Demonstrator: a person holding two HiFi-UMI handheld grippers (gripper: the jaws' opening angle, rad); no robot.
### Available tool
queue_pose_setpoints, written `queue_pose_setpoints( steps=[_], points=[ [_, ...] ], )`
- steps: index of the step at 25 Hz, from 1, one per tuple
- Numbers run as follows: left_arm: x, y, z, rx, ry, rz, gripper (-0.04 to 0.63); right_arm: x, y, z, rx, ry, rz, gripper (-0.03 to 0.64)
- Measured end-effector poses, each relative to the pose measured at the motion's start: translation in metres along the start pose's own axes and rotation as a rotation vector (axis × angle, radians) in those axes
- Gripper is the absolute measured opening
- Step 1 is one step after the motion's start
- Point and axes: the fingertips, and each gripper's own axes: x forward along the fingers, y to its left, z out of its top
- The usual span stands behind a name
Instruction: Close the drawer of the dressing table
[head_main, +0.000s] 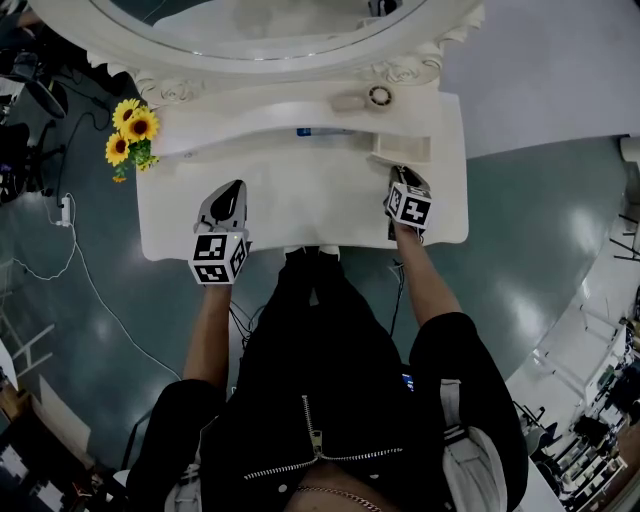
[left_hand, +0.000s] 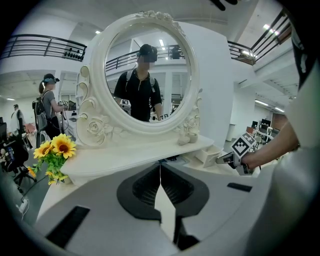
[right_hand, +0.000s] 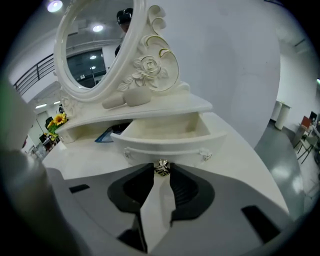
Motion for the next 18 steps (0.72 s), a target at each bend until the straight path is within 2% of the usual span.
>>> queue_pose_setpoints(
  steps=[8, 18],
  points=[
    [0.0, 0.004, -0.002, -0.004, 0.003, 0.002, 0.021, -0.001, -0.004, 0.005, -0.116, -0.01, -0.056, 0.103],
    [0.002, 0.007, 0.0, -0.005, 0.001, 0.006, 0.021, 0.005, -0.007, 0.006, -0.096, -0.001, -0.038, 0.104]
  ],
)
